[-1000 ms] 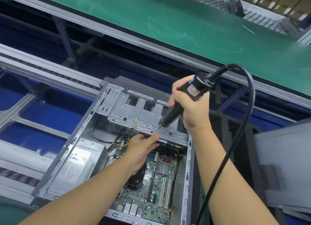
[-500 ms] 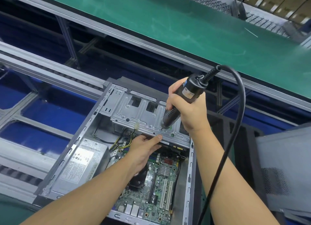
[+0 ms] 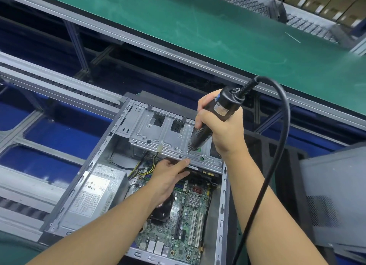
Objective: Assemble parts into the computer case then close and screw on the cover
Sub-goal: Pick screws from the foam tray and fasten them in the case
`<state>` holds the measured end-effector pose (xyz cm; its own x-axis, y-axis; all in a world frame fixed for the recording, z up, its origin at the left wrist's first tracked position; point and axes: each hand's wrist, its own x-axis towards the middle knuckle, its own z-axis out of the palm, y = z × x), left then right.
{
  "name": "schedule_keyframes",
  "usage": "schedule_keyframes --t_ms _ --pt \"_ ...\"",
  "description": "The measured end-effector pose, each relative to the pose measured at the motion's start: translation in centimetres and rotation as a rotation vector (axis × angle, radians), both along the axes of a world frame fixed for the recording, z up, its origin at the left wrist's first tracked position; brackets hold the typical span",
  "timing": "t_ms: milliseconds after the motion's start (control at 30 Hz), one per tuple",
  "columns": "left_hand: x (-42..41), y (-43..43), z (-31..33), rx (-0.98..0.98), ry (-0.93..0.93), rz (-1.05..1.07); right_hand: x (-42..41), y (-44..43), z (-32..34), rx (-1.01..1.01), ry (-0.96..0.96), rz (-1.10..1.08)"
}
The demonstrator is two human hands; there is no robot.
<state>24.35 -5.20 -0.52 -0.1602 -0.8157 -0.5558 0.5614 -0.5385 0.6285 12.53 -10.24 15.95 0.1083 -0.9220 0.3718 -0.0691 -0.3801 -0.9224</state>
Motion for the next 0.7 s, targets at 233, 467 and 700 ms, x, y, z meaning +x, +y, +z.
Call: schedule_keyframes --t_ms 233,467,700 --pt "-0.2 1.7 1.2 -0.151 -0.461 -0.571 -3.0 1.4 1.5 -0.054 -0.108 -0.054" --pt "-3.3 3.0 6.3 -0.57 -0.751 -0.731 -8.3 6.1 2.5 -0.092 -0.221 -0.2" --pt "-14.4 4.0 8.5 -1.037 -1.006 -1.179 -15.2 13.5 1.3 -0.094 -0.217 -0.415"
